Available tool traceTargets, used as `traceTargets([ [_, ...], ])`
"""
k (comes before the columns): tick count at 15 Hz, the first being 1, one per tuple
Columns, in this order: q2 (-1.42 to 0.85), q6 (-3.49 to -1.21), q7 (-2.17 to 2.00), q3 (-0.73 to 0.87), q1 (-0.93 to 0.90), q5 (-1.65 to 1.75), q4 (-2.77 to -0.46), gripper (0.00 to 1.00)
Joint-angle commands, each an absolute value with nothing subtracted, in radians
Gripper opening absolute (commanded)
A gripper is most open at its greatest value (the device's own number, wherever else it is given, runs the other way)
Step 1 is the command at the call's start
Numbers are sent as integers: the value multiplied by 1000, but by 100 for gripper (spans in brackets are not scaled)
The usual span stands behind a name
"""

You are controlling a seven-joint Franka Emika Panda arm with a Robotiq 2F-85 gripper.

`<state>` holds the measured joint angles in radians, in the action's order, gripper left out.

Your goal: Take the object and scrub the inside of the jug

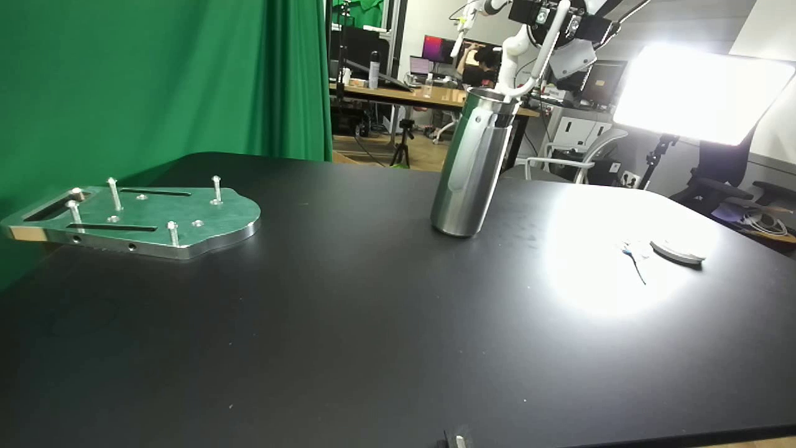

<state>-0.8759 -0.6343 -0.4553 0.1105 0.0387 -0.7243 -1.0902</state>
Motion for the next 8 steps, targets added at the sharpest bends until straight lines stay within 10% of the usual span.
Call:
traceTargets([
  [1,-891,-637,-487,121,37,-731,-1091,4],
  [8,-885,-617,-504,116,51,-761,-1034,4],
])
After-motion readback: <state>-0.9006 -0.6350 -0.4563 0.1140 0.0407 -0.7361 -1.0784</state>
